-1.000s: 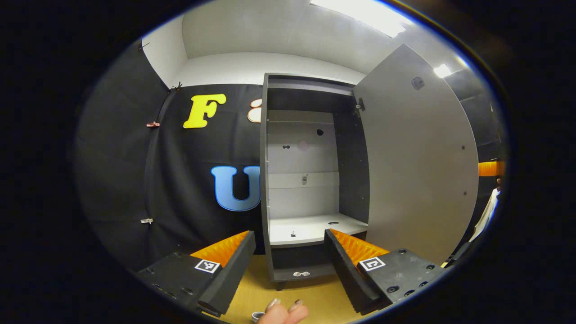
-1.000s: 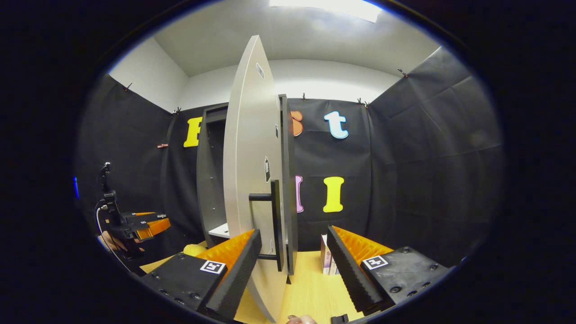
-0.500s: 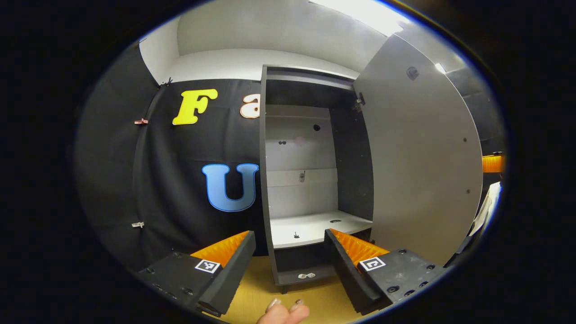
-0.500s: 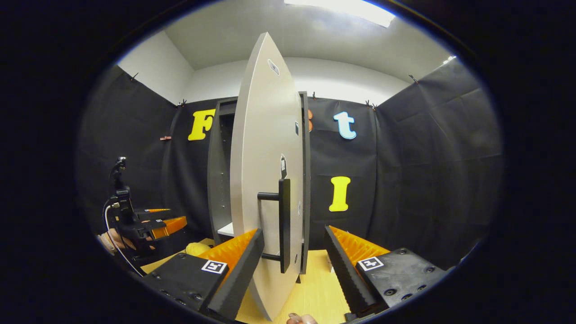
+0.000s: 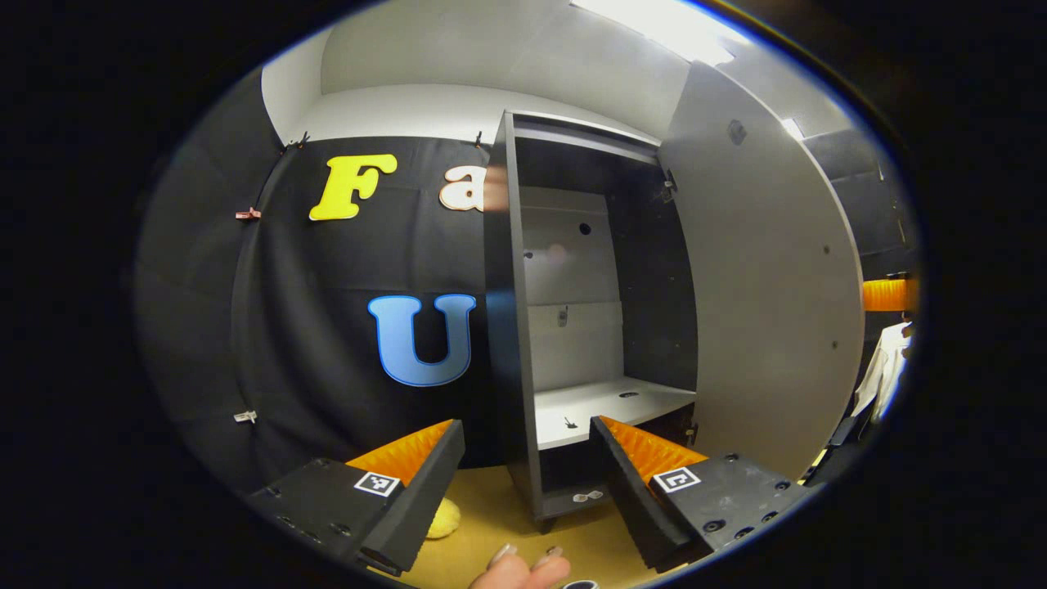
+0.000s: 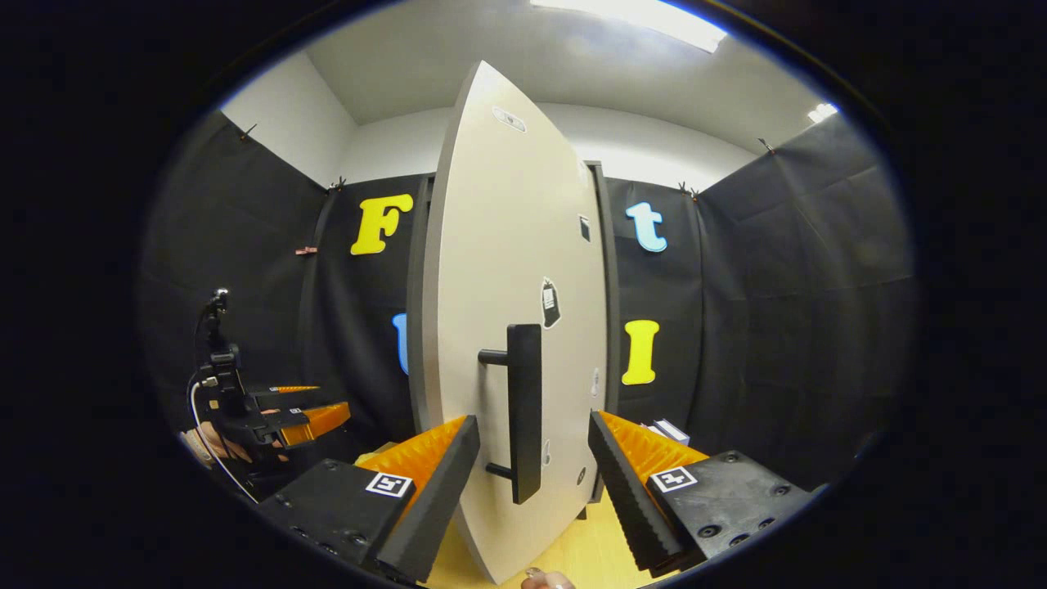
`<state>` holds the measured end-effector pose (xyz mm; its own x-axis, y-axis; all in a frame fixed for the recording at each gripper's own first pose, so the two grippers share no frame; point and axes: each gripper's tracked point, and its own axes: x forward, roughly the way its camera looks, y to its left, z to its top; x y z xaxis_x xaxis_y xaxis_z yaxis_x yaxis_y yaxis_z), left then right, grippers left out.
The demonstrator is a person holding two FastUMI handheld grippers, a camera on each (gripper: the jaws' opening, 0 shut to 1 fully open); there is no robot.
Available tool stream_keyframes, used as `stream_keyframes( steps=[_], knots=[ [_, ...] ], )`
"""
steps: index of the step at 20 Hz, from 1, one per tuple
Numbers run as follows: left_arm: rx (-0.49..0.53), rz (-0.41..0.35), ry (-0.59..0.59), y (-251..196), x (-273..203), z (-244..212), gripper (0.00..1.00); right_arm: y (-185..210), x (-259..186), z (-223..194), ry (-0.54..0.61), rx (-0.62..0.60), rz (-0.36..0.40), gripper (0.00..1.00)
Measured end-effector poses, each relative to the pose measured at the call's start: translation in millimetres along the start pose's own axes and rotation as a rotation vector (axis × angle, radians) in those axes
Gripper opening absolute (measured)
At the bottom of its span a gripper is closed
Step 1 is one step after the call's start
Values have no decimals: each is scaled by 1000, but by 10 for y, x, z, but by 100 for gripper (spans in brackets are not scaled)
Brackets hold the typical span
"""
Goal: Open the cabinet door with the right hand, grasp the bottle in the cabinet with the left hand and place it on the coaster, then close the cabinet door with the right hand.
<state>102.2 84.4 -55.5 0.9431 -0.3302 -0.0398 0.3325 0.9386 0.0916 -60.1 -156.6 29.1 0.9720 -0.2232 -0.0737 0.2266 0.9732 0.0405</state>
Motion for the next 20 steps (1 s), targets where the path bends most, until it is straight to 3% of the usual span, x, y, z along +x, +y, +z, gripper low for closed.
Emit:
stream_keyframes(
  steps=[5,9,20],
  knots=[
    [7,1,-7,290,-106,35,96,593,325,-225,40,44,92,91],
    [4,15,5,384,-174,19,96,699,398,-192,15,5,100,95],
    [-96,-2,-20,-299,-184,222,96,92,432,-251,76,-10,82,98]
  ],
)
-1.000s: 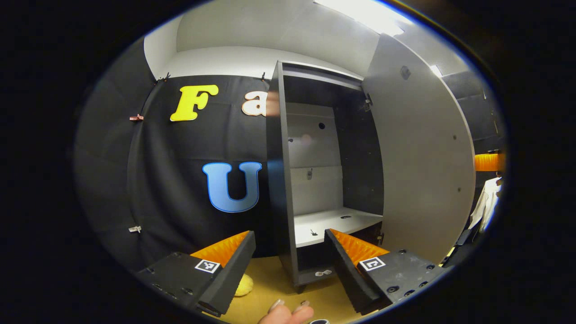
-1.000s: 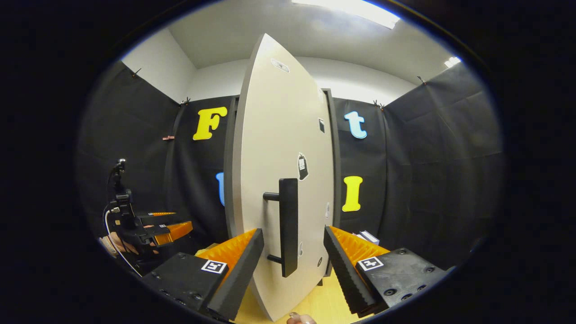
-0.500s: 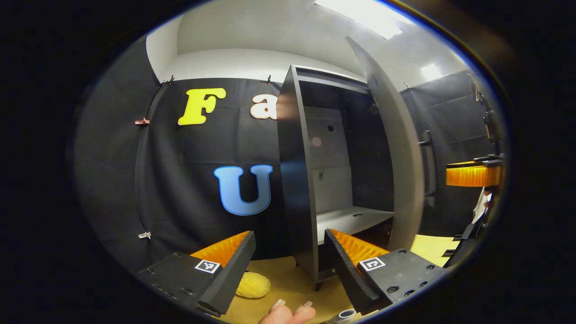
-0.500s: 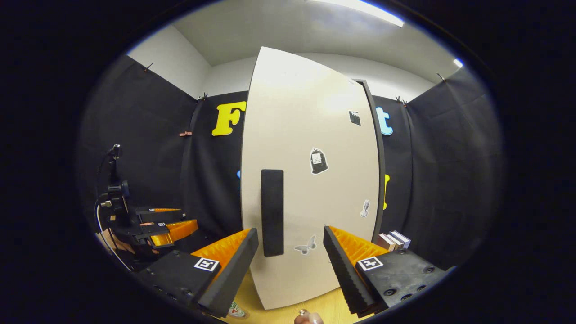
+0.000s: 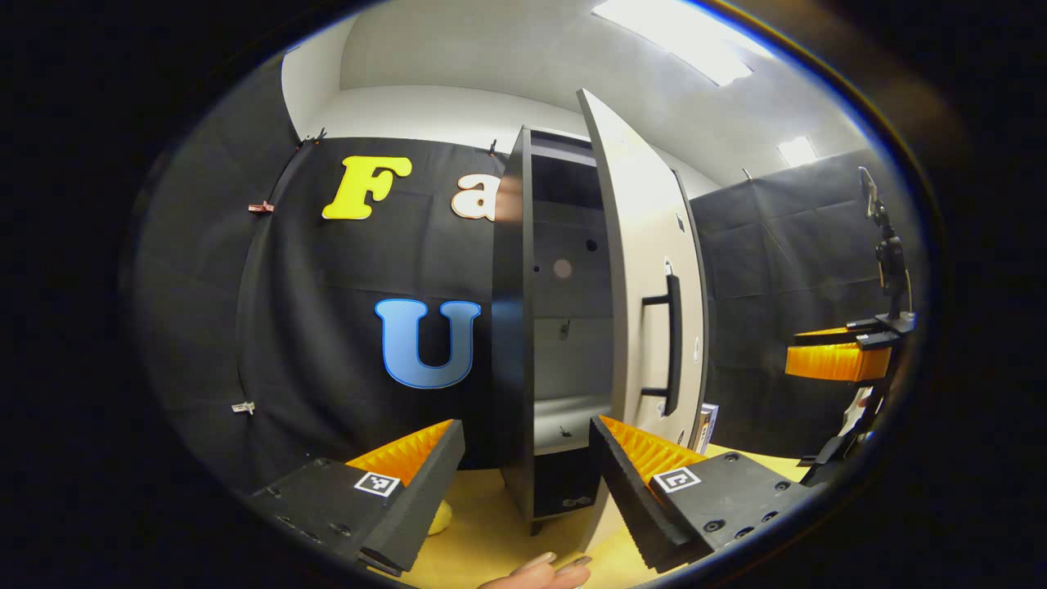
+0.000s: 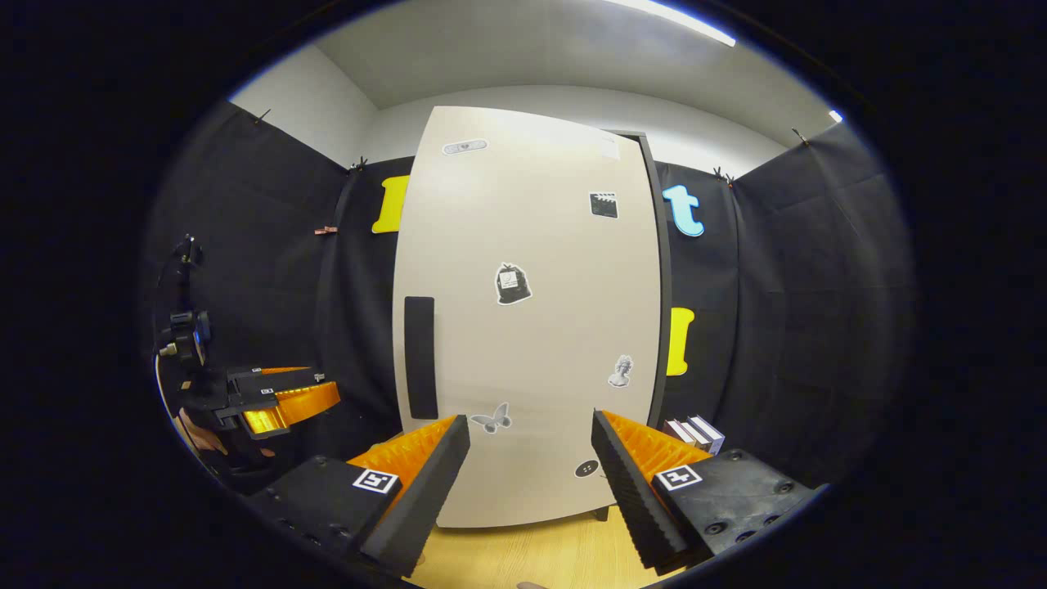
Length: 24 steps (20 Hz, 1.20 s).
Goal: Open the cabinet door with the right hand, grasp the bottle in the cabinet with the left hand and place it on the coaster, then close the cabinet door with the right hand.
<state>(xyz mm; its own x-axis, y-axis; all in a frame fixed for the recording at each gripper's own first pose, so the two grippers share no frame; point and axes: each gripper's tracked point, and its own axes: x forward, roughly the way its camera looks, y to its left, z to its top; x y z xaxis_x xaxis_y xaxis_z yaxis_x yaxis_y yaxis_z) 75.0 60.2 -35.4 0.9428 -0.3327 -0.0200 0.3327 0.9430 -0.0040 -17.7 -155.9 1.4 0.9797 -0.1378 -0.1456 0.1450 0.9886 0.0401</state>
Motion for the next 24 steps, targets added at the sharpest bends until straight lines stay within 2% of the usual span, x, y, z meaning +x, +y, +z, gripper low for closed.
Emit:
stream_keyframes(
  steps=[8,16,24],
  knots=[
    [10,11,12,-523,94,30,96,-359,22,38,-6,8,57,98],
    [63,-14,-31,-1070,130,210,96,-448,-36,35,2,5,112,98],
    [58,-9,-16,-1258,144,172,95,-518,-58,67,-5,11,131,98]
  ],
)
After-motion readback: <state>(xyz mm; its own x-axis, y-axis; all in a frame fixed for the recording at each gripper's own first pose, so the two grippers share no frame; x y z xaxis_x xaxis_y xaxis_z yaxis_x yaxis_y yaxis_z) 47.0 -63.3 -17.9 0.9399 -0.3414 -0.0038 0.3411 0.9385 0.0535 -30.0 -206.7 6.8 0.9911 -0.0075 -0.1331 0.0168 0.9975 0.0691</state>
